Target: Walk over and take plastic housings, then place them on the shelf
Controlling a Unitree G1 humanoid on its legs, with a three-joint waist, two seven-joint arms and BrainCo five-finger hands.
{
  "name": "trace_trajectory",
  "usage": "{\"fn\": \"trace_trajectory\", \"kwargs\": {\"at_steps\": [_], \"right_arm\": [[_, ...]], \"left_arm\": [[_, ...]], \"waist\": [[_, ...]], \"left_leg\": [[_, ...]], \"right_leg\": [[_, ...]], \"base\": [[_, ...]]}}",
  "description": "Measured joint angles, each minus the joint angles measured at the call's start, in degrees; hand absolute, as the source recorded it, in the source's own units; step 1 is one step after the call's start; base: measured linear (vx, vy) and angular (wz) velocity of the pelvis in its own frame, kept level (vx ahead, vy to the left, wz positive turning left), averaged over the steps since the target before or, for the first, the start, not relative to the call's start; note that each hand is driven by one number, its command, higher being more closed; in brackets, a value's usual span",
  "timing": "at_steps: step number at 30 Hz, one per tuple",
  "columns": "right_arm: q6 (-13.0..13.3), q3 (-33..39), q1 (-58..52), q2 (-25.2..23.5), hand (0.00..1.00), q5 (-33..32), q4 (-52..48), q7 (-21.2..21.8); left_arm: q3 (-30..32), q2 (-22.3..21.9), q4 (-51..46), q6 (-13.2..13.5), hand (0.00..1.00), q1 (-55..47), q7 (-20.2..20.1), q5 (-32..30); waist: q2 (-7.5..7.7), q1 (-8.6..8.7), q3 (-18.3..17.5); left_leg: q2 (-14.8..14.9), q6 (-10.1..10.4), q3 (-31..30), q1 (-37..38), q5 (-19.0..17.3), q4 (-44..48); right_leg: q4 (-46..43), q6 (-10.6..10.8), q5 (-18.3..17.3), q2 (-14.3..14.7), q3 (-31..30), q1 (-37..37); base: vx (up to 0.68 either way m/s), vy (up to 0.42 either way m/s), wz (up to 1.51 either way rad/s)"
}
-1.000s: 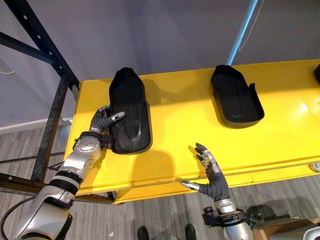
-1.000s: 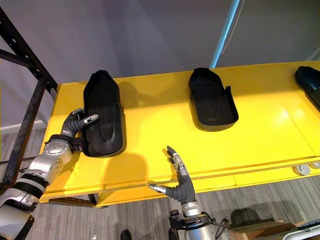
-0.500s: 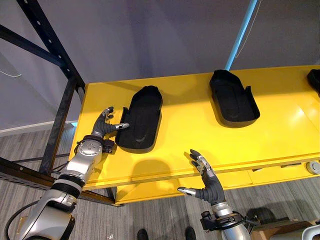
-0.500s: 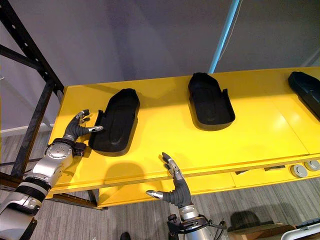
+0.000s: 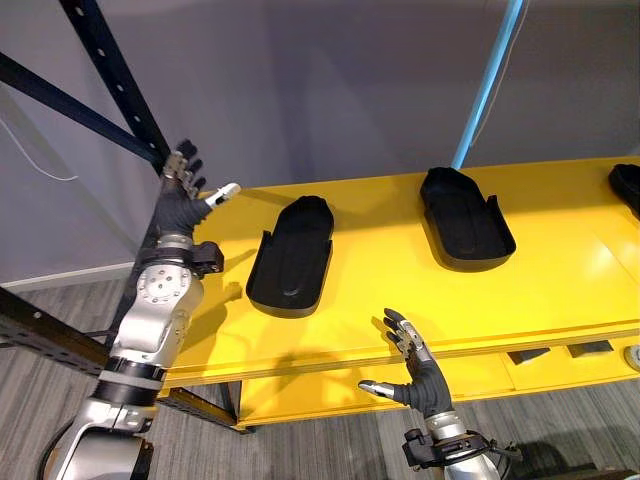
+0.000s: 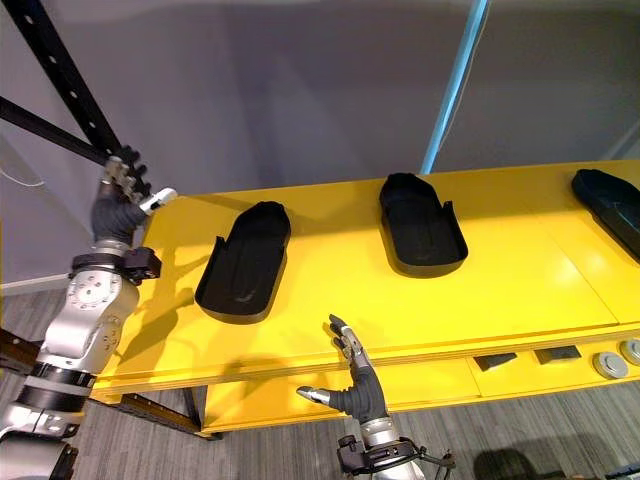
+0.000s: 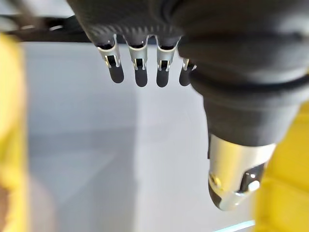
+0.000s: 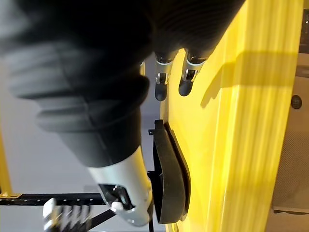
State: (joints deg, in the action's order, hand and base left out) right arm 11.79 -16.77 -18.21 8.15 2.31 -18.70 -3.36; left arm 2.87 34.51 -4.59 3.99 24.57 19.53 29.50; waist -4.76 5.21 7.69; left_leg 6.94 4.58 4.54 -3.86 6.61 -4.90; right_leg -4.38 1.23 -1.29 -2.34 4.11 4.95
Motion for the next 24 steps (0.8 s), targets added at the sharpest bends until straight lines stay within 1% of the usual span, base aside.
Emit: {"fn": "trace_trajectory", "kwargs": {"at_steps": [1, 2, 3, 4, 5, 6, 8, 9, 10, 13, 15, 17, 19, 22, 24], "right_arm": [[0.0, 0.0, -0.8, -0.1, 0.0, 0.0, 0.3, 0.2], [0.1, 0.0, -1.1, -0.2, 0.0, 0.0, 1.2, 0.5], [0.1, 0.0, -1.2, -0.4, 0.0, 0.0, 1.7, 0.7], [0.1, 0.4, -1.9, -1.1, 0.0, 0.0, 1.9, 1.0], [0.1, 0.9, -2.3, -2.0, 0.0, 0.0, 1.9, 1.4], [0.1, 1.0, -2.3, -2.3, 0.0, 0.0, 1.9, 1.5], [0.3, 1.2, -2.1, -2.7, 0.0, 0.0, 1.9, 2.0], [0.4, 1.3, -2.1, -2.9, 0.0, 0.0, 1.9, 2.1], [0.5, 1.7, -2.2, -3.2, 0.0, 0.0, 1.9, 2.2], [0.8, 2.1, -1.9, -3.4, 0.0, 0.0, 1.9, 2.4], [0.8, 2.1, -1.6, -3.4, 0.0, -0.3, 1.9, 2.4], [0.8, 2.1, -1.1, -3.3, 0.0, -0.3, 1.9, 2.4], [0.8, 2.1, 0.5, -2.8, 0.0, -0.4, 2.3, 2.1], [0.8, 2.1, 2.4, -2.2, 0.0, -1.1, 2.3, 1.9], [0.8, 2.1, 2.9, -2.2, 0.0, -1.6, 2.3, 1.5]], "left_arm": [[2.1, -1.8, -2.6, 0.0, 0.0, -4.0, 1.0, -4.6], [4.0, -4.7, -5.5, -0.1, 0.0, -8.2, 1.7, -9.1], [4.7, -6.6, -7.0, -0.1, 1.0, -10.5, 1.9, -11.1], [5.1, -10.6, -9.8, -0.1, 1.0, -15.0, 2.5, -15.7], [5.0, -14.3, -12.4, -0.1, 1.0, -20.0, 2.7, -19.3], [4.7, -15.7, -13.4, -0.1, 1.0, -22.2, 2.7, -20.4], [1.8, -20.9, -16.6, 0.1, 1.0, -30.2, 2.5, -24.0], [0.8, -21.8, -17.2, 0.3, 1.0, -31.9, 2.1, -24.2], [-1.7, -23.3, -18.2, 1.1, 1.0, -34.9, 1.2, -24.2], [-6.2, -24.7, -18.9, 2.4, 1.0, -38.7, -2.1, -24.0], [-7.5, -24.7, -18.7, 3.1, 1.0, -38.8, -3.9, -23.8], [-8.5, -24.7, -17.5, 3.8, 1.0, -38.3, -5.3, -22.2], [-9.3, -24.7, -13.8, 4.2, 1.0, -35.7, -6.6, -19.3], [-9.6, -24.5, -10.5, 4.3, 1.0, -31.4, -7.6, -17.3], [-9.9, -24.2, -9.4, 4.5, 1.0, -29.6, -7.8, -17.1]], "waist": [[-0.09, -0.48, -0.8], [-0.01, -0.79, -1.4], [0.01, -0.98, -1.7], [0.01, -1.49, -1.9], [0.01, -1.46, -1.9], [0.03, -1.4, -2.0], [0.21, -1.73, -2.4], [0.22, -1.93, -2.5], [0.2, -2.1, -2.5], [0.22, -2.15, -2.9], [0.22, -2.14, -3.0], [0.21, -1.99, -3.0], [0.25, -1.74, -2.5], [0.48, -1.14, -1.1], [0.77, -1.15, -0.7]], "left_leg": [[0.0, 0.0, 0.0, 0.1, 0.0, 0.0], [0.0, 0.0, -0.1, 0.1, 0.0, 0.0], [0.0, 0.0, -0.2, 0.0, 0.0, 0.0], [-0.1, 0.0, -0.3, 0.0, 0.0, 0.0], [-0.2, 0.1, -0.8, -0.1, -0.1, 0.0], [-0.2, 0.1, -0.9, -0.2, -0.1, 0.0], [-0.3, 0.1, -1.2, -1.0, -0.1, 0.0], [-0.3, 0.1, -1.2, -1.0, -0.1, 0.0], [-0.3, 0.1, -1.1, -1.0, -0.1, 0.0], [-0.2, 0.1, -1.0, -2.0, -0.1, 0.0], [0.0, 0.2, -0.8, -3.4, 0.1, 0.0], [0.1, 0.2, -0.2, -4.6, 0.4, 0.0], [0.1, 0.2, 0.6, -5.3, 0.4, 0.0], [0.1, 0.2, 1.3, -6.0, 0.4, 0.0], [0.2, 0.2, 2.0, -6.9, 0.4, 0.0]], "right_leg": [[0.0, 0.0, 0.0, 0.0, 0.0, -0.1], [0.1, 0.0, 0.0, 0.0, 0.1, -0.1], [0.1, 0.0, 0.0, 0.0, 0.1, -0.1], [0.3, 0.0, 0.0, -0.1, 0.3, -0.2], [0.7, 0.3, -0.2, -0.2, 0.8, -0.3], [1.0, 0.3, -0.2, -0.2, 1.0, -0.4], [1.1, 0.4, -0.2, -0.3, 1.1, 0.1], [1.2, 0.4, -0.2, -0.3, 1.1, 0.1], [1.2, 0.4, -0.2, -0.3, 1.1, 0.1], [1.4, 0.4, -0.1, -0.3, 1.0, 1.1], [1.4, 0.3, 0.6, -0.1, 1.0, 2.3], [1.4, 0.0, 1.2, 0.1, 0.5, 3.6], [1.4, 0.1, 1.5, 0.1, -0.5, 4.9], [1.3, 0.1, 1.6, 0.1, -1.0, 5.9], [1.4, 0.2, 2.0, 0.2, -2.0, 7.4]], "base": [[-0.03, 0.01, 0.02], [-0.03, 0.011, 0.03], [-0.04, 0.015, 0.05], [-0.06, 0.02, 0.12], [-0.07, 0.021, 0.16], [-0.06, 0.025, 0.18], [-0.04, 0.024, 0.09], [0.0, 0.0, 0.0], [0.0, 0.0, 0.0], [-0.01, 0.003, -0.03], [0.0, -0.004, -0.11], [0.02, -0.013, -0.19], [-0.01, 0.005, -0.23], [-0.03, 0.012, -0.13], [-0.03, 0.011, -0.22]]}}
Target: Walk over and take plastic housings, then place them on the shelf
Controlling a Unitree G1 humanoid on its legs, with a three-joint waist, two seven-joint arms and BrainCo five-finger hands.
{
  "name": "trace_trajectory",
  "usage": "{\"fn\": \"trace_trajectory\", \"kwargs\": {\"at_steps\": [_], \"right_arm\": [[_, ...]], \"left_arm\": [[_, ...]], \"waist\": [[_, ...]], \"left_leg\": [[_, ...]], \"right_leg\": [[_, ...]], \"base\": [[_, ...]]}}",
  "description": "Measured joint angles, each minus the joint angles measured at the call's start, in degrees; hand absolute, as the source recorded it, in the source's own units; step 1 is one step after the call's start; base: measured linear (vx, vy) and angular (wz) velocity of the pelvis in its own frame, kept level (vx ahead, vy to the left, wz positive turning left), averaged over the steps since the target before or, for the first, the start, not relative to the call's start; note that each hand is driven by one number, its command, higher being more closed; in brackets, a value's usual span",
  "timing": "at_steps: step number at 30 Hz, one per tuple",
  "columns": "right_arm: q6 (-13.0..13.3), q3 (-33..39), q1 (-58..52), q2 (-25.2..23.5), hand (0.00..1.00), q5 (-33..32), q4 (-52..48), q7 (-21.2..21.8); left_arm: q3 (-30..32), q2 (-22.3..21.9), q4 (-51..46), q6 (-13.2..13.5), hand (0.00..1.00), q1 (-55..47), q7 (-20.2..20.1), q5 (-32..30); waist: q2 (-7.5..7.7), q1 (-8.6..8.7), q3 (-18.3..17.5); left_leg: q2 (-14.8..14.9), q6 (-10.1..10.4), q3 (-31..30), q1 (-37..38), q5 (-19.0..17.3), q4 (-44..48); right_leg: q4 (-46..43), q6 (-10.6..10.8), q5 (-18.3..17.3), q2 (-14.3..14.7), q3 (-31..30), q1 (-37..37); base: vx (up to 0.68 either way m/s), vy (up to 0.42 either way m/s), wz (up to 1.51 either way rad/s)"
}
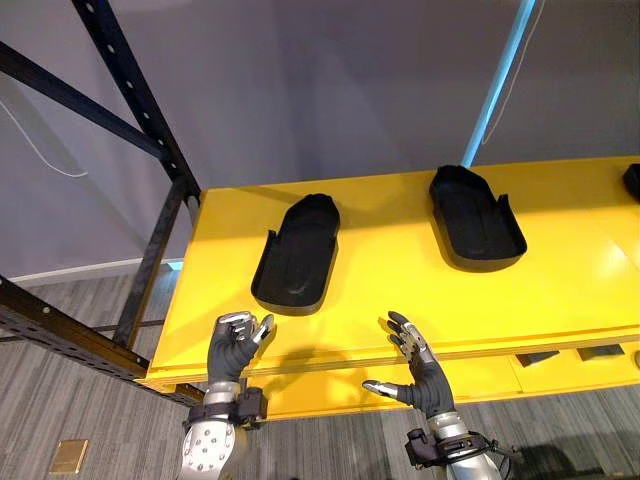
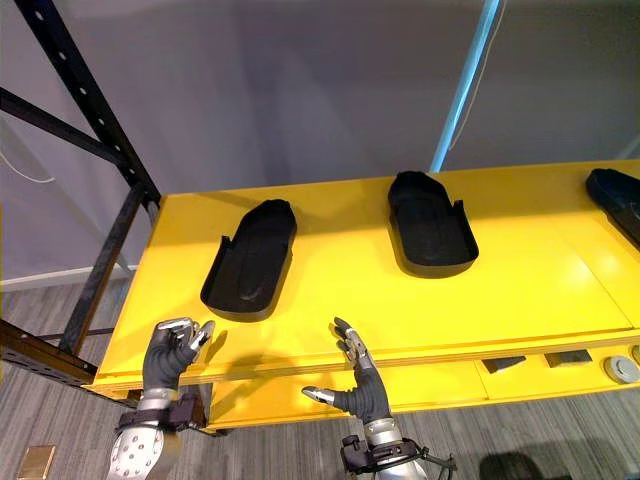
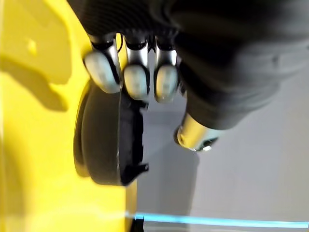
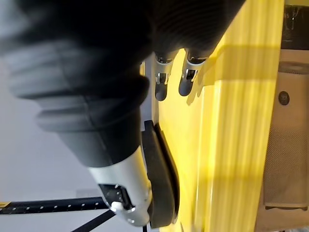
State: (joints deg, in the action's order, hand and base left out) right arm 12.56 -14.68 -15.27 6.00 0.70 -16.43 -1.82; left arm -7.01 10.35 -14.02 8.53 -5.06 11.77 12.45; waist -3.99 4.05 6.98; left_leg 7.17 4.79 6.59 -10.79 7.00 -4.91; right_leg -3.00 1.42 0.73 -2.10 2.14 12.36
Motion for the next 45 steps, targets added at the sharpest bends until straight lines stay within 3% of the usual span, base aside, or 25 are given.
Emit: {"fn": "trace_trajectory", "kwargs": {"at_steps": [13, 29, 39, 40, 45], "right_arm": [[1.7, 0.0, 2.1, 0.0, 0.0, -0.3, -0.8, -1.2], [1.7, 0.0, 2.4, -0.1, 0.0, -0.4, -0.7, -1.2], [1.7, 0.0, 2.0, -0.1, 0.0, -0.6, -0.4, -1.1], [1.7, 0.0, 1.9, -0.1, 0.0, -0.6, -0.3, -1.1], [1.7, 2.1, 2.5, 0.0, 0.0, -0.3, -0.3, -1.1]], "left_arm": [[-3.9, 2.8, 8.5, 1.8, 1.0, 10.7, -3.5, 4.4], [-5.9, 2.7, 15.1, 4.2, 1.0, 18.8, -2.9, 6.5], [-6.5, 1.4, 16.9, 3.5, 1.0, 20.3, -1.9, 6.5], [-7.3, 1.3, 15.6, 2.8, 0.0, 19.0, -1.9, 6.4], [-10.9, -0.7, -0.1, 2.0, 0.0, 5.7, -4.2, 6.7]], "waist": [[0.47, 1.68, 3.4], [1.07, 2.64, 4.5], [1.09, 3.35, 4.8], [1.09, 3.37, 4.8], [1.03, 3.24, 4.7]], "left_leg": [[-0.1, 0.1, 1.9, -0.9, -0.1, 0.0], [-0.1, 0.1, 2.9, -0.9, -0.1, 0.0], [-0.2, 0.0, 2.8, 0.3, 0.0, 0.0], [-0.2, 0.0, 2.8, 0.8, 0.0, 0.0], [-0.2, 0.2, 1.8, 3.3, -0.2, 0.0]], "right_leg": [[0.0, 0.3, 0.3, 0.0, -1.6, 1.8], [0.1, 0.4, 0.9, 0.0, -2.9, 2.3], [0.8, 0.6, 1.5, 0.0, -2.9, 0.8], [1.1, 0.5, 1.5, -0.1, -2.8, 0.1], [2.5, 0.5, 1.6, -0.1, -1.4, -3.7]], "base": [[0.0, 0.005, -0.06], [-0.01, 0.007, -0.04], [0.0, 0.003, 0.0], [-0.01, 0.034, 0.04], [0.01, 0.018, 0.15]]}}
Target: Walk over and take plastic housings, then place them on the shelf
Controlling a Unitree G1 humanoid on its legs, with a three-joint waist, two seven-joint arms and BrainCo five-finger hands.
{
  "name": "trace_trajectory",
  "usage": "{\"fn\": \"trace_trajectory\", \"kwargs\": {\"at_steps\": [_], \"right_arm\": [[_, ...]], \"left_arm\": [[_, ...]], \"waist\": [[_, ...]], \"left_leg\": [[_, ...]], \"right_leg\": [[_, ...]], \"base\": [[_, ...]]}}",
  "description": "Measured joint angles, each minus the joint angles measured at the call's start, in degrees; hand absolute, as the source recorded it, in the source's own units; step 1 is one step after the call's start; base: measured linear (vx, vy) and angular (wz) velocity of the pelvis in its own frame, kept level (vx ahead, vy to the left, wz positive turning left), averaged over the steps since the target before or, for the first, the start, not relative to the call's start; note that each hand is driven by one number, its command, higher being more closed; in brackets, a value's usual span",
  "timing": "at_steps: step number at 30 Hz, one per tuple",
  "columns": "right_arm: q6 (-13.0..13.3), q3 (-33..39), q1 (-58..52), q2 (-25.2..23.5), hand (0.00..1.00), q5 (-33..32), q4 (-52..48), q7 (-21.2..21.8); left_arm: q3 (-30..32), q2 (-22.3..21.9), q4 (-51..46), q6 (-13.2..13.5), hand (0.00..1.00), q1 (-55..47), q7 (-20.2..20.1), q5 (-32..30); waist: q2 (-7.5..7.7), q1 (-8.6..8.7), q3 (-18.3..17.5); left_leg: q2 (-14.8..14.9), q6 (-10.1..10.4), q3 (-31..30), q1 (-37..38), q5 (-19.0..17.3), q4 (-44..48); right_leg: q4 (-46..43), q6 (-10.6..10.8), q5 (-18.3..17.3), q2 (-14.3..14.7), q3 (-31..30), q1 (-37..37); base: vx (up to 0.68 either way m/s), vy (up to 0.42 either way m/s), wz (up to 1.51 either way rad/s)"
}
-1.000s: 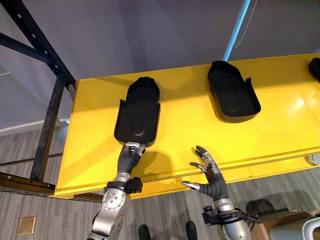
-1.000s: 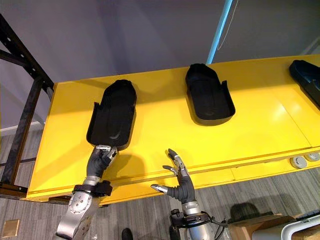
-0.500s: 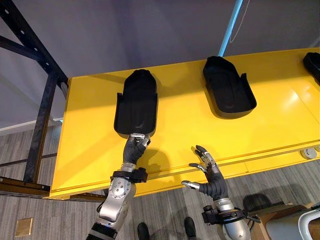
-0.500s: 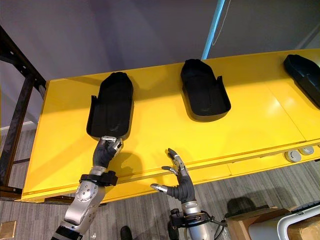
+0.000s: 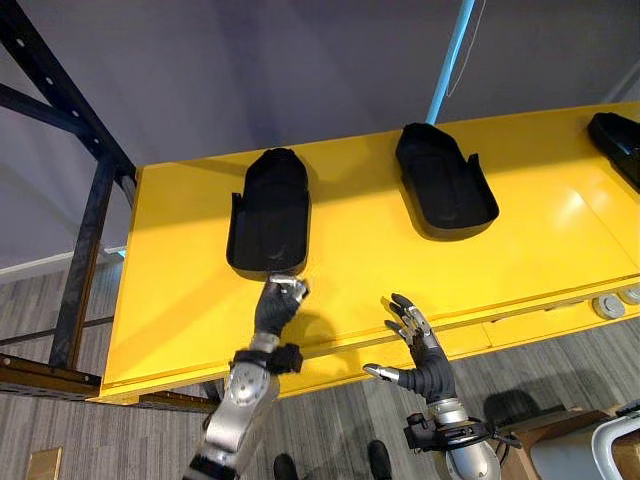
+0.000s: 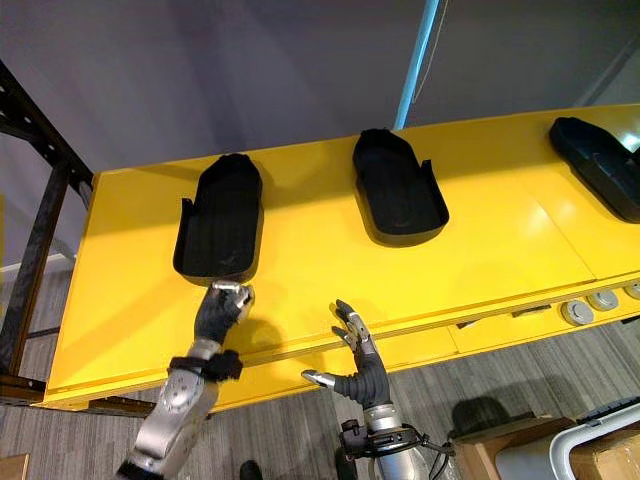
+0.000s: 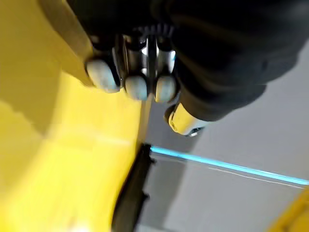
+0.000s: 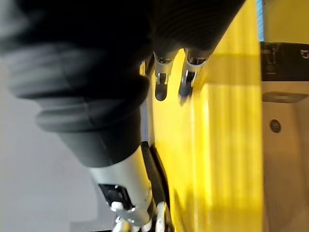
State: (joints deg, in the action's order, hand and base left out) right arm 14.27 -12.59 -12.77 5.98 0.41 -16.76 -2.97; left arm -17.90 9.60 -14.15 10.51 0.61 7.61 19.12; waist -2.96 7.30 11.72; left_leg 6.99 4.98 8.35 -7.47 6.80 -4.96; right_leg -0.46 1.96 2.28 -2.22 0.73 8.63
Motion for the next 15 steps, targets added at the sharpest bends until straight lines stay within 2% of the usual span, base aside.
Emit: {"fn": "trace_trajectory", "kwargs": {"at_steps": [3, 5, 6, 8, 11, 14, 15], "right_arm": [[0.0, 2.7, 1.8, 0.6, 0.0, 0.5, 0.0, -0.4], [0.0, 4.7, 2.7, 0.9, 0.0, 2.1, 0.1, -0.8], [0.0, 5.0, 2.9, 0.9, 0.0, 2.3, 0.1, -1.0], [0.0, 5.9, 2.9, 0.8, 0.0, 2.5, 0.3, -1.9], [0.0, 6.6, 2.9, 0.1, 0.0, 2.6, 0.4, -2.6], [0.0, 7.6, 2.4, -0.6, 0.0, 2.6, 0.8, -3.3], [0.0, 7.6, 2.7, -0.6, 0.0, 2.6, 1.2, -3.7]], "left_arm": [[0.3, -0.5, -7.4, 0.3, 0.0, -3.9, -2.1, 2.4], [0.7, -1.1, -10.9, 2.2, 0.0, -5.7, -3.0, 3.4], [0.7, -1.5, -11.5, 2.7, 0.0, -6.1, -2.9, 3.3], [0.7, -2.9, -12.5, 4.8, 0.0, -7.9, -1.4, 0.6], [0.7, -4.4, -12.5, 5.6, 0.0, -9.9, 0.9, -2.8], [0.8, -5.5, -11.6, 5.8, 0.0, -11.9, 3.7, -6.4], [0.9, -5.9, -10.9, 5.8, 0.0, -11.9, 4.4, -7.1]], "waist": [[-0.06, -0.76, -0.9], [-0.02, -2.1, -2.6], [-0.05, -2.22, -2.9], [-0.08, -2.49, -5.1], [0.05, -2.83, -5.6], [0.55, -3.57, -6.7], [0.73, -4.07, -6.6]], "left_leg": [[0.0, 0.0, -1.8, 1.4, 0.0, 0.0], [-0.1, 0.0, -2.3, 2.5, 0.0, 0.0], [-0.2, 0.0, -2.6, 3.0, 0.0, 0.0], [-0.4, -0.1, -3.8, 3.2, 0.1, -0.2], [-0.4, 0.0, -3.4, 5.0, 0.0, -0.1], [0.1, 0.4, -1.1, 5.4, -4.0, 5.8], [0.2, 0.3, -4.0, 4.1, -7.2, 11.5]], "right_leg": [[0.3, 0.1, -0.1, 0.0, 1.6, -2.4], [0.9, 0.2, -0.2, -0.1, 2.2, -4.3], [1.1, 0.3, -0.3, -0.2, 2.7, -4.9], [1.1, 0.5, -0.6, -0.3, 3.8, -5.8], [1.1, 0.8, -0.7, -0.3, 3.1, -7.0], [0.2, 0.7, -0.7, -0.1, -1.4, -7.2], [-0.7, 0.3, -0.4, 0.1, -3.5, -6.8]], "base": [[-0.02, 0.015, 0.29], [-0.03, 0.028, 0.2], [-0.03, 0.018, 0.24], [-0.03, 0.023, 0.28], [-0.03, 0.021, -0.07], [-0.05, 0.038, -0.64], [-0.05, 0.049, -1.28]]}}
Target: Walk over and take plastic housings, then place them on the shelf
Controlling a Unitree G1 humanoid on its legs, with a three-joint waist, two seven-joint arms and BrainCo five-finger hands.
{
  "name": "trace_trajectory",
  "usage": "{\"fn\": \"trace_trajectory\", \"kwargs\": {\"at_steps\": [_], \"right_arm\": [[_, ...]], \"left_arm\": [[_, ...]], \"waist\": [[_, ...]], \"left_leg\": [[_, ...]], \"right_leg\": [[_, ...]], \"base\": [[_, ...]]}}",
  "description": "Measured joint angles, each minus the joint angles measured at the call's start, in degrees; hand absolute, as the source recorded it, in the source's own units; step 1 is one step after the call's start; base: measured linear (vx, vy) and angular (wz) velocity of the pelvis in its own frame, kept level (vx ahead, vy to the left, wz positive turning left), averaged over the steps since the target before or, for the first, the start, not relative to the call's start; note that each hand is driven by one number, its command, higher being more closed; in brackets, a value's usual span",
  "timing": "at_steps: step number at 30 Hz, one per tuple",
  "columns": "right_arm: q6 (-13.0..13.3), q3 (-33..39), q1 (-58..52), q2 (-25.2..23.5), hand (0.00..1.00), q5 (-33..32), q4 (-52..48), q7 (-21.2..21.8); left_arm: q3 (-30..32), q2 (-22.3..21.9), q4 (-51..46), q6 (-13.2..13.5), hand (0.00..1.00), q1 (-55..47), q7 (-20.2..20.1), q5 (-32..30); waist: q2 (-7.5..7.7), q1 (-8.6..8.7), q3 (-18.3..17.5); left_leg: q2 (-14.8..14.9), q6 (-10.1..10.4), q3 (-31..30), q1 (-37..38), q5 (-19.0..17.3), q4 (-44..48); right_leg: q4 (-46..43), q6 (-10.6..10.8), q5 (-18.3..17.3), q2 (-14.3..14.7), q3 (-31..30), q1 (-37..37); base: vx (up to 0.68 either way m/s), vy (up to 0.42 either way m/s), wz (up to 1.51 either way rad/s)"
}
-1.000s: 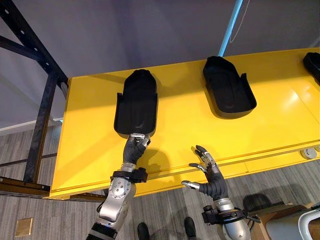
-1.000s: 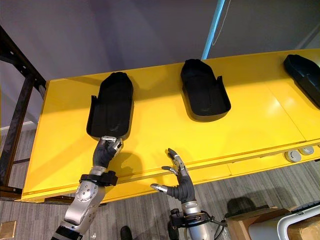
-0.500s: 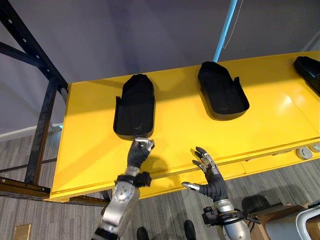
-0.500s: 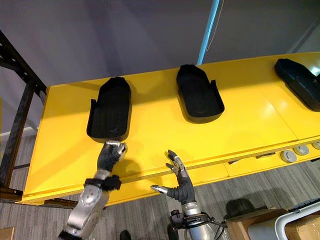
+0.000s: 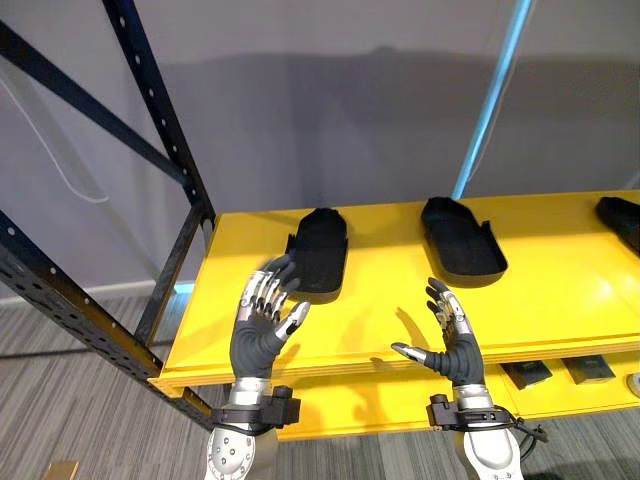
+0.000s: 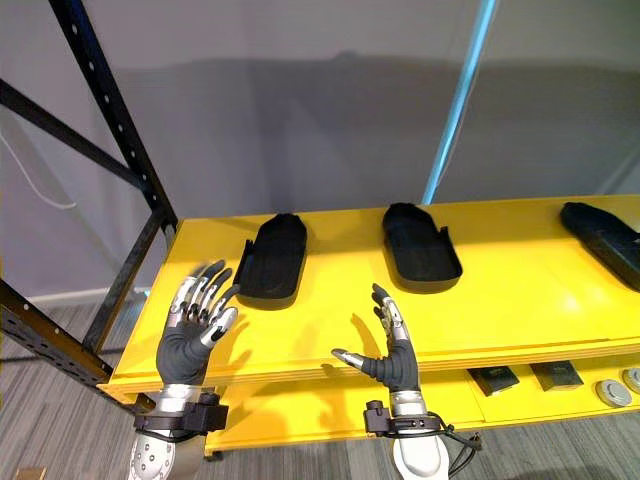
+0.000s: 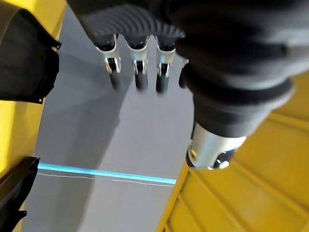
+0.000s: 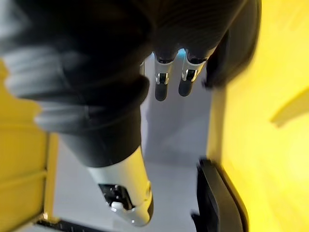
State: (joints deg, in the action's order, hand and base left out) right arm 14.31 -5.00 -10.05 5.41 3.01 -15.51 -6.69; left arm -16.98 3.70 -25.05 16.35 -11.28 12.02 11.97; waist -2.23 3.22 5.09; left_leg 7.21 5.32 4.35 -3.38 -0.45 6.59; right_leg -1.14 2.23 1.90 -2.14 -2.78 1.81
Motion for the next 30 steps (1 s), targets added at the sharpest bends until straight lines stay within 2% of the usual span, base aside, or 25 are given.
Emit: {"fn": "trace_trajectory", "kwargs": {"at_steps": [1, 2, 4, 6, 7, 8, 9, 10, 11, 12, 13, 14, 15, 16, 17, 18, 20, 21, 22, 24, 25, 26, 27, 29, 30], "right_arm": [[0.0, -0.1, 1.0, 0.7, 0.0, 0.0, 0.8, -0.1], [0.0, -0.2, 1.7, 2.0, 0.0, 0.0, 0.9, -0.3], [0.0, 0.3, 0.4, 2.8, 0.0, 0.1, -0.1, -1.0], [0.1, 1.5, -4.5, 2.9, 0.0, 0.1, -4.8, -1.3], [0.2, 2.2, -8.7, 1.4, 0.0, 0.1, -7.8, -1.2], [0.2, 2.4, -13.4, 0.4, 0.0, 0.1, -10.7, -0.9], [0.2, 2.6, -15.3, 0.4, 0.0, 0.1, -11.9, -0.8], [0.1, 2.9, -16.8, 0.3, 0.0, 0.1, -12.3, -0.4], [0.1, 3.0, -16.7, -0.1, 0.0, 0.1, -12.3, -0.4], [0.1, 3.4, -16.7, -1.4, 0.0, 0.1, -12.3, -0.4], [0.1, 3.7, -16.5, -1.9, 0.0, 0.1, -11.9, -0.3], [0.2, 4.8, -15.1, -1.8, 0.0, 0.4, -10.0, 0.2], [0.2, 6.7, -13.7, -1.9, 0.0, 0.7, -7.5, 0.5], [0.2, 7.7, -13.1, -2.0, 0.0, 0.8, -6.0, 0.5], [0.1, 9.4, -11.7, -2.0, 0.0, 0.9, -2.9, 0.5], [0.0, 10.7, -9.6, -1.9, 0.0, 1.1, -0.2, 0.5], [0.0, 11.5, -8.5, -1.9, 0.0, 1.9, 1.3, 0.2], [-0.1, 11.9, -7.7, -1.7, 0.0, 1.9, 1.8, -0.1], [-0.4, 12.8, -6.4, -0.7, 0.0, 1.9, 3.5, -0.2], [-0.7, 13.4, -5.8, -0.7, 0.0, 1.9, 5.0, -0.3], [-0.6, 13.4, -5.2, -1.2, 0.0, 1.9, 5.7, -0.5], [-0.4, 13.6, -4.1, -1.2, 0.0, 1.9, 8.2, -0.5], [-0.4, 13.7, -3.8, -1.3, 0.0, 1.9, 10.2, -0.5], [-1.0, 17.4, -1.1, -0.9, 0.0, 0.5, 23.9, -0.7], [-1.6, 18.4, -0.8, -0.7, 0.0, -0.3, 27.6, -0.8]], "left_arm": [[0.4, -0.8, 0.7, 0.0, 0.0, -0.1, 1.2, -0.6], [0.3, -1.6, 1.3, 0.0, 0.0, -0.1, 2.1, -1.6], [0.2, -2.4, 2.4, 0.7, 0.0, 0.7, 2.9, -3.4], [0.2, -2.9, 4.0, 0.9, 0.0, 2.4, 3.7, -4.5], [0.6, -2.9, 5.8, 0.9, 0.0, 4.6, 4.0, -4.6], [1.6, -3.2, 6.1, 0.8, 0.0, 5.5, 4.5, -5.1], [2.0, -3.4, 5.9, 0.8, 0.0, 5.6, 4.7, -5.7], [3.2, -3.5, 5.9, 0.8, 0.0, 5.7, 5.3, -6.7], [4.1, -3.7, 5.9, 0.8, 0.0, 6.2, 5.4, -6.7], [4.9, -4.2, 6.0, 0.7, 0.0, 7.1, 5.7, -7.1], [5.2, -4.4, 5.9, 0.7, 0.0, 7.2, 5.8, -7.8], [6.1, -4.8, 5.9, 0.8, 0.0, 7.2, 6.1, -9.1], [6.7, -5.0, 5.9, 0.7, 0.0, 7.3, 6.2, -9.8], [7.0, -5.0, 5.9, 0.8, 0.0, 7.3, 6.1, -10.0], [7.8, -5.0, 6.0, 0.8, 0.0, 7.2, 6.0, -10.1], [9.8, -4.9, 6.1, 0.8, 0.0, 7.0, 6.0, -10.0], [11.2, -4.9, 6.1, 0.8, 0.0, 6.9, 6.0, -10.0], [12.2, -4.7, 6.0, 0.6, 0.0, 7.0, 6.0, -9.9], [12.2, -5.9, 7.2, 0.0, 0.0, 6.3, 6.0, -10.0], [12.5, -6.3, 6.9, -0.1, 0.0, 5.1, 5.7, -10.1], [14.5, -6.2, 6.4, 0.1, 0.0, 4.4, 5.4, -10.2], [17.0, -6.6, 8.6, 0.5, 0.0, 4.1, 5.3, -10.1], [18.2, -6.5, 10.2, 0.5, 0.0, 3.7, 5.3, -10.1], [21.8, -6.9, 24.4, -0.9, 0.0, 4.6, 5.6, -9.4], [22.1, -6.8, 27.6, -1.6, 0.0, 4.6, 5.6, -8.7]], "waist": [[-0.21, -1.38, -0.1], [-1.36, -2.16, -0.8], [-2.22, -1.93, -1.4], [-2.11, -0.59, -1.4], [-0.19, 0.09, -0.4], [1.6, 0.1, 0.7], [2.09, 0.1, 1.0], [2.59, -0.45, 1.3], [2.4, -0.7, 1.5], [3.14, -1.23, 1.3], [3.09, -1.67, 1.4], [2.58, -2.12, 1.8], [1.7, -1.61, 2.1], [1.74, -1.56, 2.1], [2.03, -1.41, 2.0], [2.88, -1.54, 1.4], [4.32, -1.48, 0.7], [5.99, -1.64, 0.4], [3.78, -2.29, 0.4], [2.49, -2.84, -0.5], [3.17, -3.62, -1.5], [2.88, -4.46, -1.8], [3.07, -4.78, -2.1], [2.78, -4.45, -2.6], [2.77, -4.23, -2.6]], "left_leg": [[-0.1, 0.8, -9.1, -1.9, -5.4, 8.6], [-0.4, 2.5, -17.8, -2.6, -10.3, 14.9], [-1.5, 4.1, -26.9, -2.6, -15.9, 20.8], [-2.5, 2.0, -29.5, -2.5, -20.7, 21.7], [-5.1, 0.4, -26.9, -2.7, -21.7, 23.0], [-7.1, -1.3, -23.2, -2.7, -22.2, 24.3], [-7.3, -2.9, -20.8, -3.1, -22.0, 24.8], [-5.8, -4.5, -14.6, -3.7, -21.2, 24.5], [-4.2, -5.3, -9.8, -4.4, -20.3, 23.6], [-3.4, -5.5, -4.1, -4.6, -18.2, 21.7], [-2.7, -5.7, -1.3, -4.3, -17.3, 20.5], [-0.8, -5.8, 3.6, -2.7, -15.5, 18.1], [1.2, -5.5, 6.5, -2.3, -14.0, 16.6], [1.9, -5.2, 7.9, -2.0, -13.3, 15.9], [3.0, -4.6, 10.8, -1.5, -12.1, 14.5], [4.1, -3.7, 13.6, -1.5, -11.6, 13.9], [3.8, -2.2, 14.2, -2.3, -11.8, 14.3], [2.5, -0.7, 13.0, -3.6, -11.1, 14.3], [2.8, -0.3, 10.9, -3.3, -10.1, 11.7], [3.7, -0.7, 10.8, -0.7, -9.7, 6.4], [4.2, -0.4, 11.7, 0.8, -8.6, 3.2], [5.4, 0.5, 11.3, 1.5, -6.8, 2.6], [5.8, 0.6, 11.4, 1.6, -6.7, 2.7], [6.5, 1.0, 11.2, 1.5, -6.1, 2.9], [6.5, 1.4, 11.0, 1.5, -5.9, 3.2]], "right_leg": [[-1.2, 0.1, 0.2, 1.4, -4.6, 1.0], [-2.6, 0.5, 0.2, 3.6, -9.1, 2.4], [-6.4, 1.0, -0.5, 6.9, -15.3, 5.6], [-11.1, 2.4, -1.1, 9.0, -20.6, 10.0], [-13.4, 3.8, -0.7, 8.6, -24.6, 12.2], [-11.9, 5.4, 1.5, 8.0, -29.7, 12.7], [-9.6, 5.4, 4.2, 7.6, -31.7, 12.6], [-3.1, 3.1, 12.7, 7.1, -30.1, 12.8], [0.7, 0.0, 17.4, 6.7, -22.6, 13.1], [-3.8, -0.4, 12.9, 4.4, -6.6, 14.4], [-6.2, -2.1, 9.3, 3.4, -1.2, 14.5], [-11.9, -3.0, 4.2, 2.3, 4.2, 14.4], [-18.4, -2.1, -0.9, 1.2, 5.2, 13.8], [-21.4, -1.6, -3.0, 0.3, 5.3, 13.4], [-26.3, -0.9, -6.1, -2.5, 6.4, 12.0], [-30.6, -0.1, -9.7, -7.5, 9.5, 9.8], [-29.7, 1.8, -12.2, -10.9, 11.5, 7.6], [-21.3, 3.7, -16.2, -10.4, 13.4, 5.7], [-16.2, 3.0, -15.4, -7.8, 13.6, 4.9], [-8.6, 2.9, -14.6, -5.6, 16.3, 2.0], [-3.9, 1.8, -8.4, -4.0, 16.6, 0.8], [-1.3, -0.7, -4.2, -1.6, 15.1, 0.2], [-0.4, -1.0, -3.9, -0.9, 14.2, 0.2], [0.6, -1.5, -3.2, 0.2, 13.3, 0.1], [0.6, -1.5, -3.2, 0.1, 13.6, 0.0]], "base": [[-0.07, 0.096, -2.02], [-0.06, 0.118, -2.13], [-0.12, 0.24, -2.09], [-0.17, 0.297, -1.71], [-0.21, 0.325, -1.62], [-0.23, 0.337, -1.81], [-0.38, 0.407, -2.37], [-0.37, 0.314, -2.37], [-0.46, 0.308, -2.87], [-0.35, 0.164, -2.21], [-0.33, 0.169, -2.4], [-0.27, 0.115, -2.04], [-0.2, 0.041, -1.84], [-0.2, -0.079, -1.4], [-0.18, -0.185, -1.42], [-0.17, -0.23, -1.32], [-0.14, -0.251, -0.75], [-0.21, -0.381, -0.74], [-0.18, -0.342, -0.8], [-0.01, -0.176, -0.89], [0.09, -0.197, -1.23], [0.1, -0.187, -1.15], [0.12, -0.164, -0.87], [0.15, -0.056, -0.27], [0.15, -0.004, 0.18]]}}
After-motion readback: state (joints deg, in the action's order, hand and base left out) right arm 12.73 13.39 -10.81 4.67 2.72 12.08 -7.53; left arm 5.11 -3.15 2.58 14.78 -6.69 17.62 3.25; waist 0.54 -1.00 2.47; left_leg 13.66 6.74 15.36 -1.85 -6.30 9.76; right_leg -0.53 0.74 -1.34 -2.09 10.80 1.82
